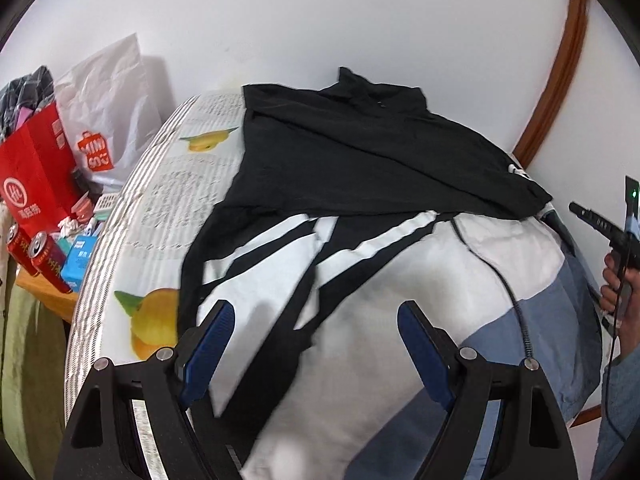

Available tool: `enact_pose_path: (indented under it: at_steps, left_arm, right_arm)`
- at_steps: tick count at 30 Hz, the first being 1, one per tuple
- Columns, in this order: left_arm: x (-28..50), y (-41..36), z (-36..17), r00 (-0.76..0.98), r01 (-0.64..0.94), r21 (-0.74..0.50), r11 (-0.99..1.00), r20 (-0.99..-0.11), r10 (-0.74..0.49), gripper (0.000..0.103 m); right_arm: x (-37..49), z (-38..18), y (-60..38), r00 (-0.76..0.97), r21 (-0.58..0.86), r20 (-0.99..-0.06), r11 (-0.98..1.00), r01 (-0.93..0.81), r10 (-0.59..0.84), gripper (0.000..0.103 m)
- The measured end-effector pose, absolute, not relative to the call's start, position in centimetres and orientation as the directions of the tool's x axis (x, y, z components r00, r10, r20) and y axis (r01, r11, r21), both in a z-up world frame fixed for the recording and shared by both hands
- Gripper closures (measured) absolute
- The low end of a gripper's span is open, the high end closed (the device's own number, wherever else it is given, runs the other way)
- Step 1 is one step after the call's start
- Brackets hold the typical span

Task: Fold large clothes
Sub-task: 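Reach the right gripper to the blue sleeve cuff and close on it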

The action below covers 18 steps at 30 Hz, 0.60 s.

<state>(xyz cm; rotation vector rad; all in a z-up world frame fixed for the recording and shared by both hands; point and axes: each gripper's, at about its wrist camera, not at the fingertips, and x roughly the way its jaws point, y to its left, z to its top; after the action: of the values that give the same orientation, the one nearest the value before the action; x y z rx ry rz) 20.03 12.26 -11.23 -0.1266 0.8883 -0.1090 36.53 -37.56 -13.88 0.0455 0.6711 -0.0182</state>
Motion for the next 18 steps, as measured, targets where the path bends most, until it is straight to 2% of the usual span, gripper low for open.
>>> enact_pose_path:
  at_steps: [2, 7, 10, 13, 15, 17, 18]
  left_arm:
    - [20.0, 11.2, -10.9, 0.628, 0.055, -0.150, 0.987, -0.763, -0.151, 0.021]
    - [20.3, 9.3, -10.8, 0.628, 0.069, -0.132, 0.989, -0.765, -0.146, 0.021]
    - [20.8, 8.7, -11.0, 0.620, 0.061, -0.119, 0.991, -0.773, -0.131, 0.021]
    - [21.2, 8.8, -11.2, 0.618, 0.040, -0.098, 0.994, -0.779, -0.102, 0.021]
    - [21.6, 9.1, -11.5, 0.615, 0.019, -0.080, 0.997, -0.785, -0.075, 0.021]
    - [22.0, 9.5, -12.0, 0.606, -0.004, -0.071, 0.997, -0.793, -0.055, 0.021]
    - [22.1, 9.8, -12.2, 0.599, -0.013, -0.074, 0.997, -0.799, -0.051, 0.021]
  right_arm:
    - [35.5, -14.4, -38.3, 0.777, -0.017, -0.628, 0.999, 0.037, -0.040, 0.053]
    - [35.9, -16.3, -37.7, 0.746, -0.130, -0.661, 0.991, -0.006, -0.082, 0.049]
    - [37.9, -17.8, -35.9, 0.736, -0.204, -0.670, 0.977, -0.063, -0.093, 0.039]
    - [40.3, -19.4, -34.5, 0.725, -0.306, -0.670, 0.949, -0.077, -0.157, 0.038]
    - [41.6, -20.2, -34.3, 0.721, -0.344, -0.663, 0.938, -0.051, -0.204, 0.044]
    - [43.1, -20.7, -35.1, 0.696, -0.322, -0.681, 0.947, -0.007, -0.227, 0.085]
    - [43.8, -20.7, -36.3, 0.682, -0.262, -0.703, 0.965, 0.016, -0.202, 0.087]
